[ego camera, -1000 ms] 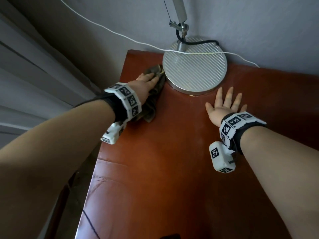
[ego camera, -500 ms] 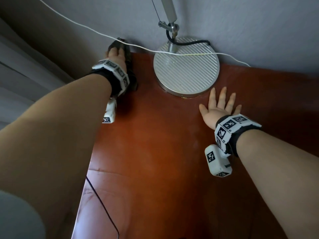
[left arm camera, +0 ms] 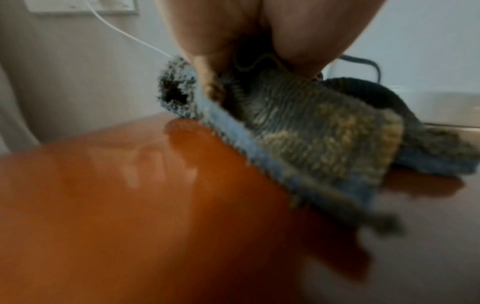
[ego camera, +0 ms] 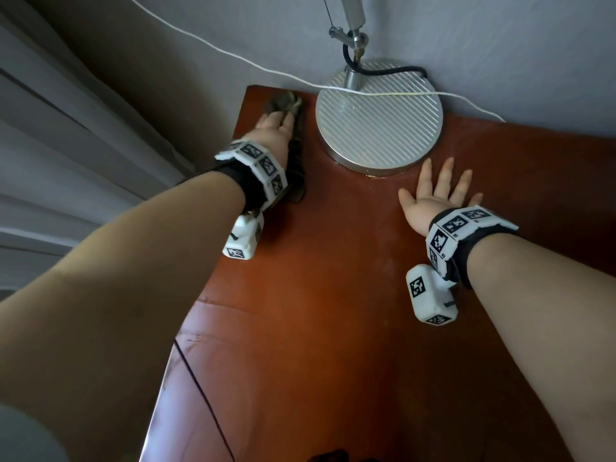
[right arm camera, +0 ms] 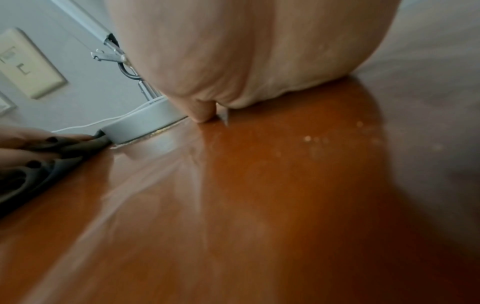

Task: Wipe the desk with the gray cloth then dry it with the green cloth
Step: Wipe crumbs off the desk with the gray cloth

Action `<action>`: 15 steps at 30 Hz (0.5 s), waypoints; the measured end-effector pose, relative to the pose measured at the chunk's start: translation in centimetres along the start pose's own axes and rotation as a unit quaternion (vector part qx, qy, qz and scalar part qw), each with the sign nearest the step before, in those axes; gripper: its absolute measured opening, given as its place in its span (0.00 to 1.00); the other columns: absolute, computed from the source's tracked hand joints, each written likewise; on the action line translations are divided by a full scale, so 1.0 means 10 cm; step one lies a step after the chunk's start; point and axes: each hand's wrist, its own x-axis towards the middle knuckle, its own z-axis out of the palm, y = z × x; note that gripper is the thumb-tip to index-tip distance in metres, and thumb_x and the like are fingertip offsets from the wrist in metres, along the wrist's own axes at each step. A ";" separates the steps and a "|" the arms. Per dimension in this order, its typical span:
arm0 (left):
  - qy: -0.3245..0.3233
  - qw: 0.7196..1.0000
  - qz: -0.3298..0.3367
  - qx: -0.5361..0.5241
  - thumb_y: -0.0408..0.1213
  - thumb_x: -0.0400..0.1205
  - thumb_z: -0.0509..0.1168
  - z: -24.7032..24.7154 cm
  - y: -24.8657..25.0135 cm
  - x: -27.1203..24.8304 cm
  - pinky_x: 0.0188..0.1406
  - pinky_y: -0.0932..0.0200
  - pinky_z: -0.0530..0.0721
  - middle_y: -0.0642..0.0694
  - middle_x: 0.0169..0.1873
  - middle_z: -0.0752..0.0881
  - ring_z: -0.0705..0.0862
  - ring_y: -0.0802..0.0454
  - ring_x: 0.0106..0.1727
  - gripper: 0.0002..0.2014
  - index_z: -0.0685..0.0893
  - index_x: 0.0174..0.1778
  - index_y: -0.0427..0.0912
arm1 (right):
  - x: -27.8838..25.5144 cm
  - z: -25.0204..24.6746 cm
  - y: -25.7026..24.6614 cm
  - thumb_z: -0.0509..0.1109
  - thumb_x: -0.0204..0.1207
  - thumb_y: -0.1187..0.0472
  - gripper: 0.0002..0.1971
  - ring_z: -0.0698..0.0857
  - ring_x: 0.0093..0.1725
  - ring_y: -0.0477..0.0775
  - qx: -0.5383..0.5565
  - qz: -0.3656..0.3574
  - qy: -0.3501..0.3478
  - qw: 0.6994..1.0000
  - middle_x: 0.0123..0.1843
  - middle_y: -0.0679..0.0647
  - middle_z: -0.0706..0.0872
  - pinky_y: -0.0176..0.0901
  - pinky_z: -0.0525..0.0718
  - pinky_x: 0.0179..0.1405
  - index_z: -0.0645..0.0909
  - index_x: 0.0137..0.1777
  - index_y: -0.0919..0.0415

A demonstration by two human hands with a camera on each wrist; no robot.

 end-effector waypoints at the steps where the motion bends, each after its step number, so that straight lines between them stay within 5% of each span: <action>1: -0.004 1.000 0.007 0.000 0.31 0.84 0.55 0.04 0.11 -0.06 0.81 0.55 0.51 0.45 0.83 0.44 0.48 0.45 0.83 0.34 0.44 0.83 0.45 | 0.00 0.00 0.01 0.41 0.83 0.41 0.33 0.30 0.81 0.65 0.000 -0.003 0.005 1.000 0.82 0.55 0.28 0.66 0.35 0.78 0.30 0.81 0.49; 8: -0.055 0.998 -0.007 0.003 0.32 0.84 0.56 0.23 0.54 -0.42 0.82 0.55 0.48 0.46 0.83 0.40 0.42 0.48 0.83 0.35 0.42 0.83 0.44 | 0.02 0.05 0.03 0.43 0.83 0.41 0.33 0.31 0.81 0.67 -0.005 -0.016 0.030 0.999 0.83 0.57 0.29 0.68 0.37 0.78 0.32 0.82 0.50; 15: -0.035 0.998 0.054 0.028 0.30 0.85 0.52 0.39 0.89 -0.73 0.77 0.57 0.60 0.48 0.83 0.44 0.55 0.46 0.82 0.32 0.46 0.83 0.46 | 0.02 0.08 0.05 0.45 0.83 0.42 0.33 0.33 0.81 0.68 0.005 -0.034 0.050 0.998 0.83 0.57 0.31 0.69 0.39 0.77 0.35 0.82 0.51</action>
